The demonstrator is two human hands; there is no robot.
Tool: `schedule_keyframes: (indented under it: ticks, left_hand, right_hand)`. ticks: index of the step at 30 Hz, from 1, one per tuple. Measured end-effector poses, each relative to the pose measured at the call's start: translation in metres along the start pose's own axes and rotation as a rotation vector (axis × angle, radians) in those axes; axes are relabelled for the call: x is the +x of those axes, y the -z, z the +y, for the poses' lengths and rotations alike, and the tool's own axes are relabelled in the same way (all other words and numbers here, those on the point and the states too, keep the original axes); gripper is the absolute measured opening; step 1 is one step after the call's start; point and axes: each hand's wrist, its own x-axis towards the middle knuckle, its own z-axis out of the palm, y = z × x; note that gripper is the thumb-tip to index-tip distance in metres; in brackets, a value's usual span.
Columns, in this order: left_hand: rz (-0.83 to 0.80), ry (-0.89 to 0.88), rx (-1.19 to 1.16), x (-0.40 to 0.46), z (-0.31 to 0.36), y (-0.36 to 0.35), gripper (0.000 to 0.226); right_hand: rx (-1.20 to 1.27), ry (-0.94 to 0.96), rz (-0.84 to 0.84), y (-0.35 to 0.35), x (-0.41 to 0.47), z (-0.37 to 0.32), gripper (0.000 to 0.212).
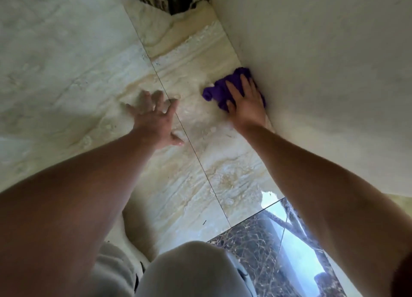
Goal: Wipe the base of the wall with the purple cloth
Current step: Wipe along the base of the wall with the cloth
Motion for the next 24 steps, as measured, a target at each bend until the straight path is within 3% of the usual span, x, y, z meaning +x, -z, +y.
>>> schedule_keyframes:
  ticks: [6, 13, 24]
  left_hand:
    - [-0.014, 0.066, 0.009, 0.01, -0.052, 0.027, 0.132]
    - [0.003, 0.069, -0.117, 0.058, -0.084, 0.026, 0.136]
    - [0.047, -0.01, -0.207, 0.087, -0.127, 0.02, 0.147]
  right_hand:
    - [0.066, -0.043, 0.064, 0.001, -0.024, 0.012, 0.054]
    - [0.065, 0.011, 0.149, -0.008, 0.054, -0.012, 0.051]
    - [0.081, -0.039, 0.097, -0.009, 0.21, -0.073, 0.053]
